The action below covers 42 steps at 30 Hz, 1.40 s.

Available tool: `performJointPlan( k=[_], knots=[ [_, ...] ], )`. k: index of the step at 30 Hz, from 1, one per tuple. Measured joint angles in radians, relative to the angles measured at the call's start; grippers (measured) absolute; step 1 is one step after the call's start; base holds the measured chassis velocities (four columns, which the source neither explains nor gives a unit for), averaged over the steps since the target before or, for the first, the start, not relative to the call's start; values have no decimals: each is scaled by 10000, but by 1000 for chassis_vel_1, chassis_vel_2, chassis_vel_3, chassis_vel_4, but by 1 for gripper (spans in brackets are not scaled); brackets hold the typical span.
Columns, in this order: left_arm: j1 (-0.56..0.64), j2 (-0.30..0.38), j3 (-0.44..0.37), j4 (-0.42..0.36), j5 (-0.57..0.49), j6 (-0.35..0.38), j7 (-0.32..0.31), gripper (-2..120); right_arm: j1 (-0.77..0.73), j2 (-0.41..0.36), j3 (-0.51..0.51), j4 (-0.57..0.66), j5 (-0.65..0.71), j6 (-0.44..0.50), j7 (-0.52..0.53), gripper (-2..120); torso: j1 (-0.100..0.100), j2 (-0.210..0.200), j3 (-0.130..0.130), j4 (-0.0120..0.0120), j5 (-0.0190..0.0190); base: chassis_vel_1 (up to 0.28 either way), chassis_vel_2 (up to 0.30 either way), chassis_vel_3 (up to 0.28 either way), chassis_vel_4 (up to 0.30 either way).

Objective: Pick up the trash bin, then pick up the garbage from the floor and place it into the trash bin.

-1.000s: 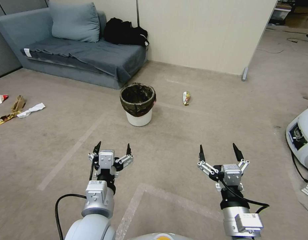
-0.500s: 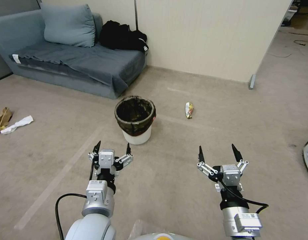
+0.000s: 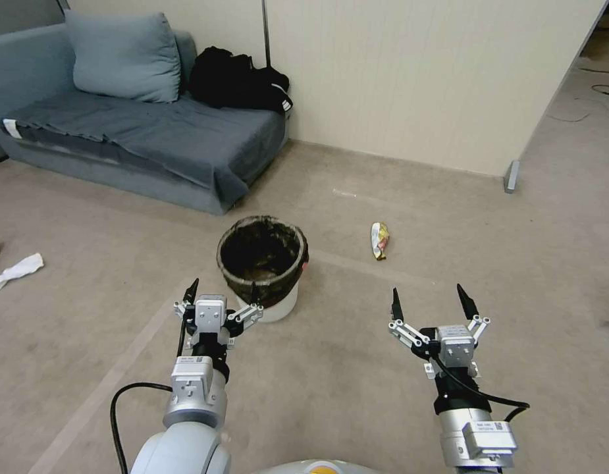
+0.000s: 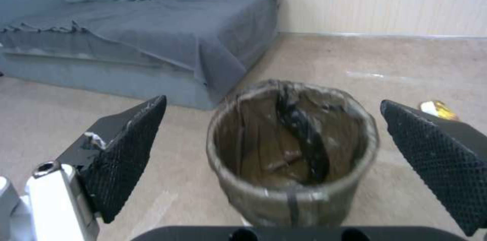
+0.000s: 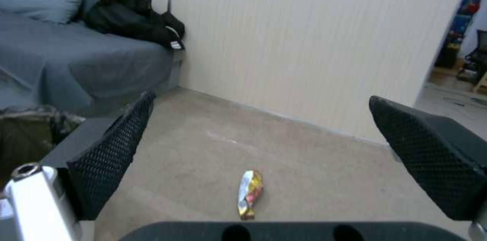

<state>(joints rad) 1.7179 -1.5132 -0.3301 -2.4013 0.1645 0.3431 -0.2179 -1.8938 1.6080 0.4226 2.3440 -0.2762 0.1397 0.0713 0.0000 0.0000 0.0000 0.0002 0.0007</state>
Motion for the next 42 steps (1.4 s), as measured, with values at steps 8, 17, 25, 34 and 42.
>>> performJointPlan(
  k=[8, 17, 25, 34, 42],
  knots=[
    [11, -25, 2, 47, 29, -34, -36, 100, 34, 0, -5, -94, 105, 518, -151, 100, 2, 0, 2, -2, -9, -147, 128, 139, -140],
    [-59, -52, -49, 60, -79, -19, -48, 100, 63, 0, 23, -251, -55, 1035, -291, 100, 0, 0, -1, -2, -7, 15, -11, -17, 11],
    [-1320, 138, -699, 244, -1665, 643, -430, 100, 96, 0, 40, -328, -202, 1200, -292, 100, 0, 0, -1, -2, -7, 0, 0, 0, 0],
    [-3011, 592, -1101, 1358, -3701, 1371, -1250, 100, 109, 1, 153, -502, -268, 1338, -273, 100, 1, 0, 0, -3, -7, 0, 0, 0, 0],
    [-4954, 730, -1027, 3454, -5459, 2470, -2578, 97, 133, 0, 243, -640, -392, 1403, -268, 100, 1, 0, 0, -3, -8, 0, 0, 0, 0]
  ],
)
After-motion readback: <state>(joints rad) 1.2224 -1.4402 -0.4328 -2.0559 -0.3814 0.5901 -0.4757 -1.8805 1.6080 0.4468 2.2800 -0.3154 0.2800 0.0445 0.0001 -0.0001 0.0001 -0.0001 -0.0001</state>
